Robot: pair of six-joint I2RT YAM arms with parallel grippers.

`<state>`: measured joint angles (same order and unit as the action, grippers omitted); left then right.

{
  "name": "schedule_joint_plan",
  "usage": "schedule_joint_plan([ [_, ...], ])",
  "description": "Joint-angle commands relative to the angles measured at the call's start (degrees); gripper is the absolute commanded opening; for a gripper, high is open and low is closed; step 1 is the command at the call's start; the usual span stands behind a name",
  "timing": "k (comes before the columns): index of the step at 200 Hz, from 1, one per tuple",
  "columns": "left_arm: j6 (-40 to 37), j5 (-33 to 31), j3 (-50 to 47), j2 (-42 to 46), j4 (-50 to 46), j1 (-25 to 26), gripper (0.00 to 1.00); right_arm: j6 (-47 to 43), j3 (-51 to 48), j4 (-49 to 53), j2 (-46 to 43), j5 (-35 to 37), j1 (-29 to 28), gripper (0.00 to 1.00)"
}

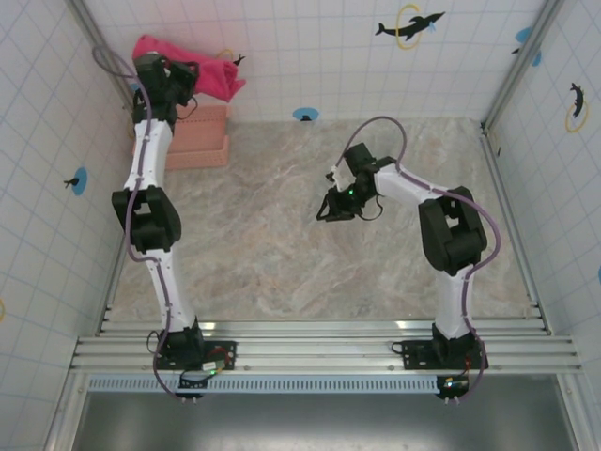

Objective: Roll up the long pants

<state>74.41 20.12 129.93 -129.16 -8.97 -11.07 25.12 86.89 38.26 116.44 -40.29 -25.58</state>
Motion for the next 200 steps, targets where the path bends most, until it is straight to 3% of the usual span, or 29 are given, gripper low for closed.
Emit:
schedule_joint_plan([
  [1,-6.4,-4.2,0.7,0.8,5.9,-1.0,0.00,0.5,3.1,2.4,1.9,0.0,-1.0,0.35],
  [19,-9.3,-4.0,3.8,-1.2,-1.0,-0.8,0.00,0.9,5.1,3.6,2.9,0.3,-1.5,0.35],
  [32,-9.7,-4.1,-1.1,0.1,-0.2,-1.1,0.00,1.2,6.5,4.0,3.5,0.0,-1.9,0.35],
  [48,-11.5,-8.6,-9.5,2.9,1.2,-1.5,0.00,1.4,8.1,4.5,4.1,-0.1,-2.5,0.34],
  [79,-5.0,-10.6,-23.6,2.4,8.8,-2.7,0.00,2.2,10.4,5.6,5.1,0.1,-3.4,0.34],
  [112,-2.7,-15.7,-30.5,0.4,7.0,-3.5,0.00,2.4,12.7,6.8,6.0,0.1,-4.2,0.34],
  [162,-3.5,-22.6,-25.1,-1.1,-6.3,-5.5,0.00,2.4,14.2,7.6,6.1,0.5,-4.9,0.34],
  [200,1.9,-21.3,-27.1,0.6,-3.2,-6.7,0.00,2.5,14.1,7.7,6.1,0.5,-5.7,0.34],
])
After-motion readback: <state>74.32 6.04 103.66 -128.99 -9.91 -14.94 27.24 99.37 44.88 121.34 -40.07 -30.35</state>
